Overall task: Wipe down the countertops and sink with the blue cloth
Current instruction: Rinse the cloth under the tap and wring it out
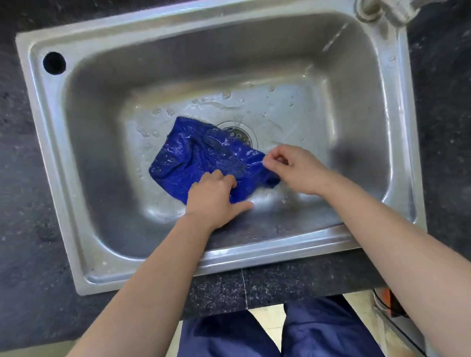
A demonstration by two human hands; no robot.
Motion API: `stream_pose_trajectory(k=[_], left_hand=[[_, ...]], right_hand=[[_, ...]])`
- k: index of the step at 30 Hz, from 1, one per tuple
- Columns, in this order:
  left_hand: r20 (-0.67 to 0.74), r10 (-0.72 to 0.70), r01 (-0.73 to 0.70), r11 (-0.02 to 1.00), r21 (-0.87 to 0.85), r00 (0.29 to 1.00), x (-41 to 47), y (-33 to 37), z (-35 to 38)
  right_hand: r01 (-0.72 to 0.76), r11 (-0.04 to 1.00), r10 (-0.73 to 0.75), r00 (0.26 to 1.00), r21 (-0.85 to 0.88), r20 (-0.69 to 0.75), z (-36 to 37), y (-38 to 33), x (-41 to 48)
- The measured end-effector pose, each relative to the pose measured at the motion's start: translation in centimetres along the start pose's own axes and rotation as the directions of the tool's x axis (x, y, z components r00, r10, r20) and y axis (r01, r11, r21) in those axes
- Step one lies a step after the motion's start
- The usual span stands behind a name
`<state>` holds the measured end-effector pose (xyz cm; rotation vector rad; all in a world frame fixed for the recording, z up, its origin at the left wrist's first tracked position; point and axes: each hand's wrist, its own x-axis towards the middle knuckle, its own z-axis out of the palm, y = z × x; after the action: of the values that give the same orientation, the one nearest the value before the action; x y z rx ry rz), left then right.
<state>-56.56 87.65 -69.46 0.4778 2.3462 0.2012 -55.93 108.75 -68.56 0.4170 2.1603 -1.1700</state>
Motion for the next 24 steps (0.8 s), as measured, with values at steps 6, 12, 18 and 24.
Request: stream_pose_trajectory(k=[6, 12, 18, 24], left_hand=[[-0.156, -0.054, -0.037, 0.851, -0.525, 0.986, 0.9, -1.2, -1.7], [-0.315, -0.162, -0.136, 0.657, -0.742, 0.935, -0.4, -2.1, -4.4], [-0.224, -0.184, -0.089, 0.550, -0.831, 0.957, -0.9, -2.8, -6.0], [-0.371, -0.388, 0.134, 0.821, -0.555, 0.843, 1.0, -3.7, -5.6]], right_hand=[[-0.041, 0.799, 0.120, 0.988, 0.599, -0.093, -1.6, -2.0, 1.2], [0.021, 0.975, 0.018, 0.985, 0.223, -0.170, -2.1, -1.9, 2.5], [-0.028, 0.776, 0.139, 0.982, 0.630, -0.128, -1.8, -4.7, 2.3], [-0.052, 0.688, 0.198, 0.973, 0.723, -0.118, -1.9, -5.7, 1.9]])
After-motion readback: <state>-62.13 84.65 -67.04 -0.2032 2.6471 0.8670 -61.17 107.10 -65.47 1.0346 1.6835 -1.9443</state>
